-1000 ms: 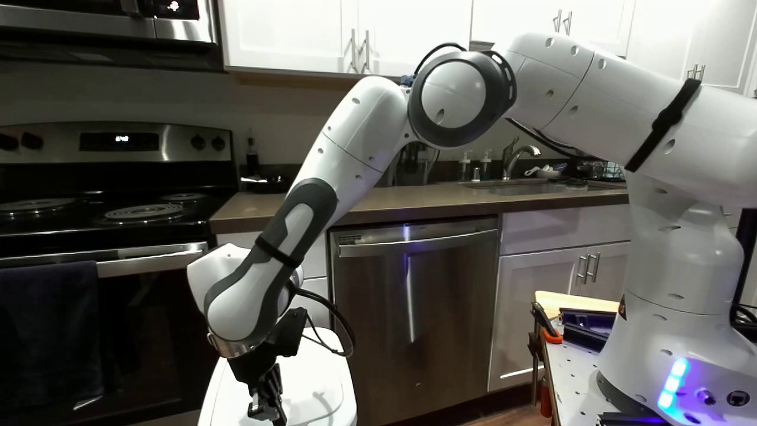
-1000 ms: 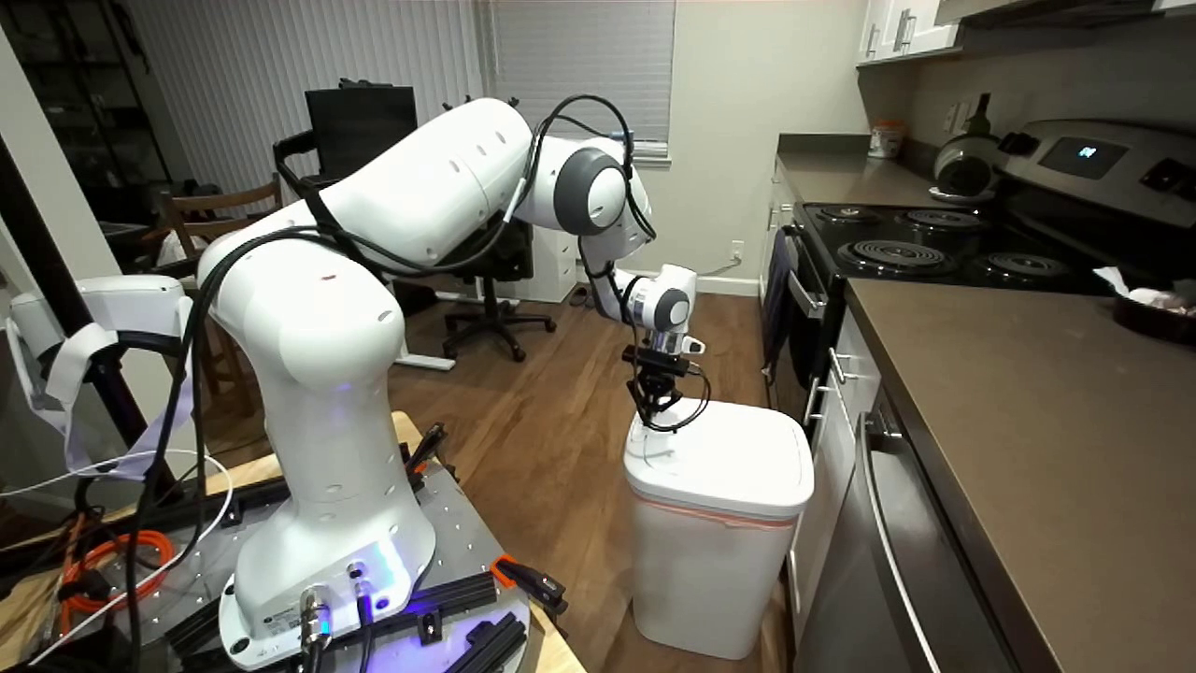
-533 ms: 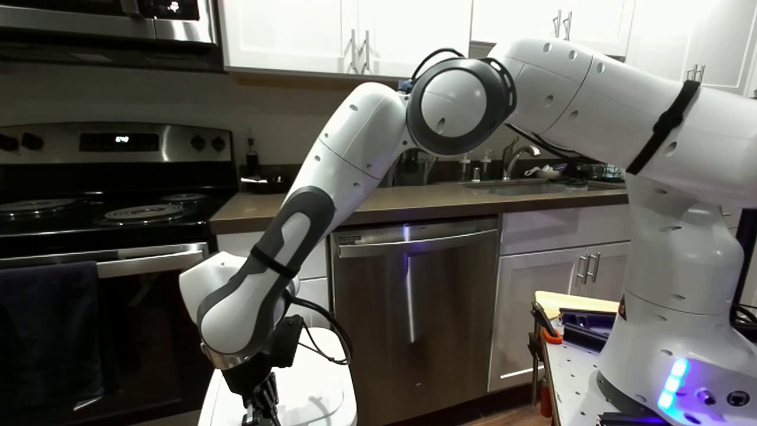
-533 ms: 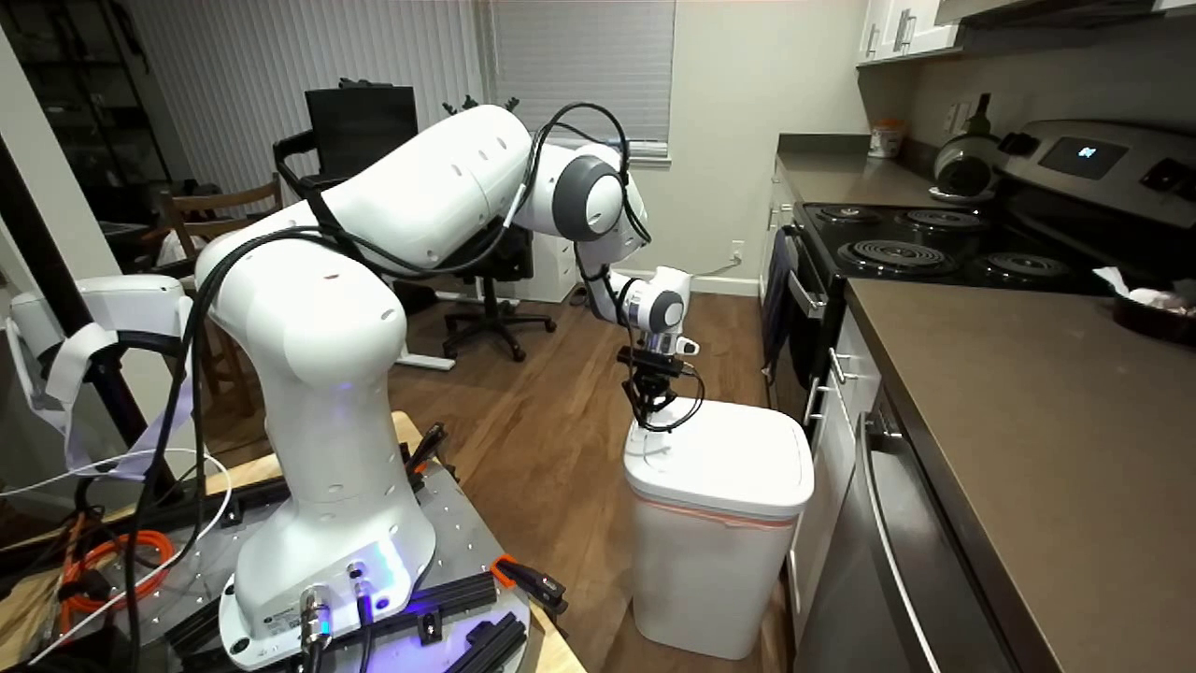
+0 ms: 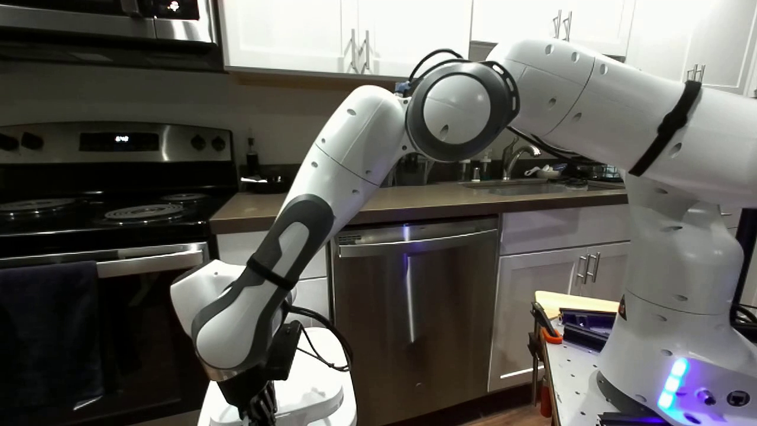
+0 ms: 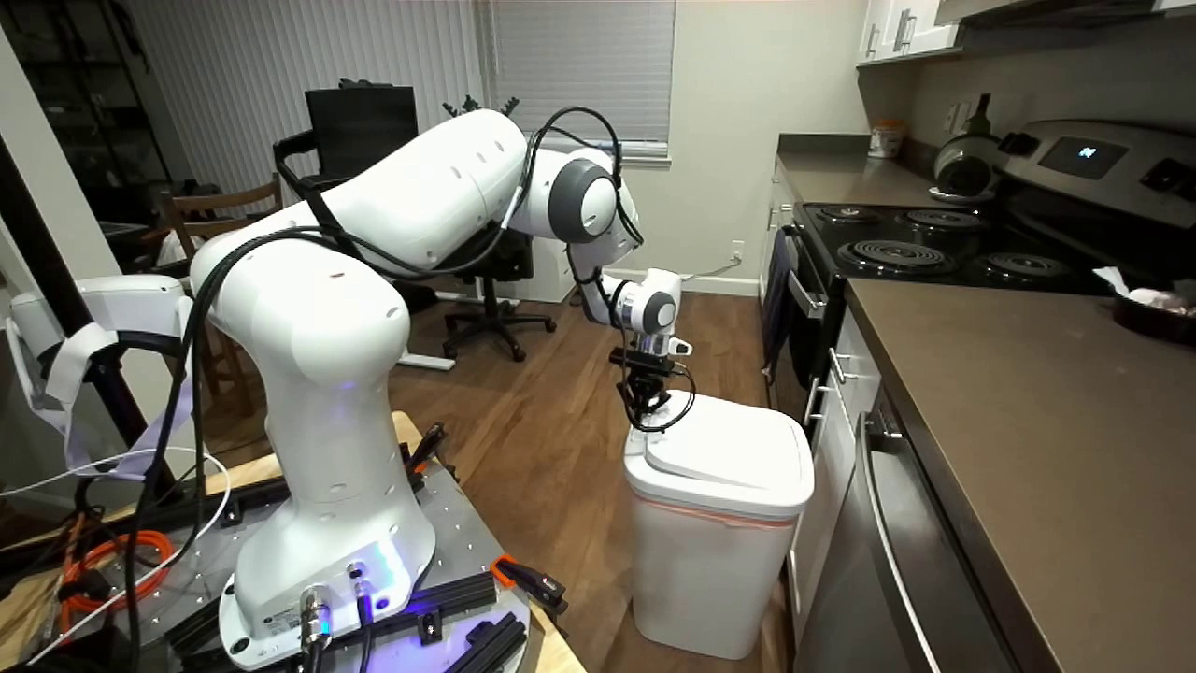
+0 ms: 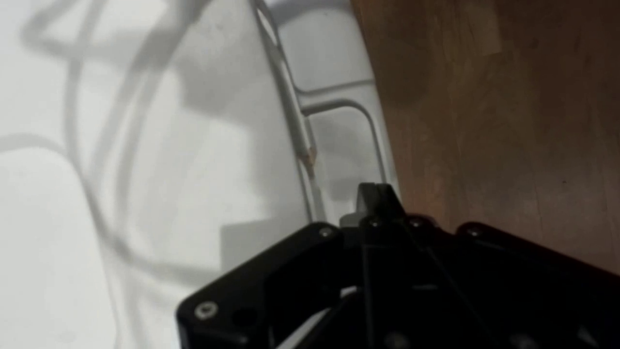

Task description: Open the landfill bin

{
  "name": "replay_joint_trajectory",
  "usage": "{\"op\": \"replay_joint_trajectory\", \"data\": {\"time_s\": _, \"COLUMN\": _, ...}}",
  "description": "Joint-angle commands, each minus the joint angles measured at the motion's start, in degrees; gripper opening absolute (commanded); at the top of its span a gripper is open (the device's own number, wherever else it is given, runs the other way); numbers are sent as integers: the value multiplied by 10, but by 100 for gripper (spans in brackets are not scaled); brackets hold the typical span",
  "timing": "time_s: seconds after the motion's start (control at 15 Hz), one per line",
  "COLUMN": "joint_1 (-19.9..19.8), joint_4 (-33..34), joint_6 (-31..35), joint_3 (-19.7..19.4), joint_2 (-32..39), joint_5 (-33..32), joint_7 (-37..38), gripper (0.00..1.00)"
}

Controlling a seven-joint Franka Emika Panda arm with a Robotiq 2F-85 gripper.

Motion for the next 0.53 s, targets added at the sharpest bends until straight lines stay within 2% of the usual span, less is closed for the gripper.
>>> {"op": "replay_joint_trajectory", "data": {"time_s": 0.0, "joint_1": 22, "joint_4": 27, "joint_6": 2, "joint_3": -19, "joint_2": 26, "joint_5": -29, "joint_7": 42, "gripper": 3}}
{"op": "replay_joint_trajectory", "data": {"time_s": 0.27, "joint_1": 67, "joint_4": -13, "joint_6": 24, "joint_3": -50, "joint_2": -13, "joint_5": -70, "joint_7": 104, "gripper": 3}}
{"op": "replay_joint_trajectory", "data": {"time_s": 0.47, "joint_1": 102, "joint_4": -25, "joint_6": -15, "joint_3": -71, "joint_2": -44, "joint_5": -106, "joint_7": 145, "gripper": 3}}
